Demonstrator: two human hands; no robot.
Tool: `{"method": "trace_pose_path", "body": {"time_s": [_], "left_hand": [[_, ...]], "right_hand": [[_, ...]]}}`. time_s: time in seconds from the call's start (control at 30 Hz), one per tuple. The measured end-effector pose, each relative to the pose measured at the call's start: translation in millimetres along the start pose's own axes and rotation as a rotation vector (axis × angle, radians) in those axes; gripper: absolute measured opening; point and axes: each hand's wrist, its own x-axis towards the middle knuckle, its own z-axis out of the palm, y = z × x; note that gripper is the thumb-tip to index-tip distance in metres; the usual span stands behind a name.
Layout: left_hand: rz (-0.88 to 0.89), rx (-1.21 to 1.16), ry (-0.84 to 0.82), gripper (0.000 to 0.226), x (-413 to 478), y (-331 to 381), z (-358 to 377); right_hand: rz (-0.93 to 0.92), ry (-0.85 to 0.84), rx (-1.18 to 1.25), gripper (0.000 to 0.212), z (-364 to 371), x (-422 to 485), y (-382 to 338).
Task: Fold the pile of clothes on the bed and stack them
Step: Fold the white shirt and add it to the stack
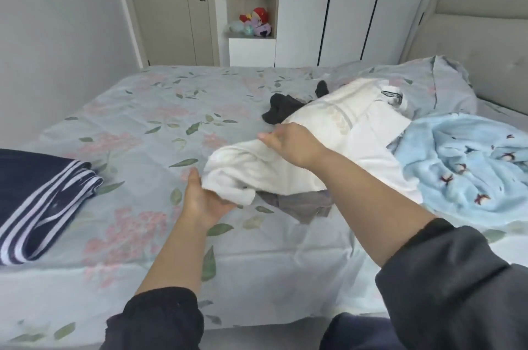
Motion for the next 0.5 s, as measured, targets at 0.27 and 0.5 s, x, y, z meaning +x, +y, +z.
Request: {"method": "trace_pose_path", "body": {"time_s": [0.27,0.5], "left_hand": [[0.090,0.593,0.073,0.033,-8,-25,15],[0.213,0.709,0.194,0.048,-8,-17,6]], "right_hand": [[0.135,0.023,-0.930,0.095,34,-27,94],[0.098,0.260,-0.809,0.025,15,3,76]]}}
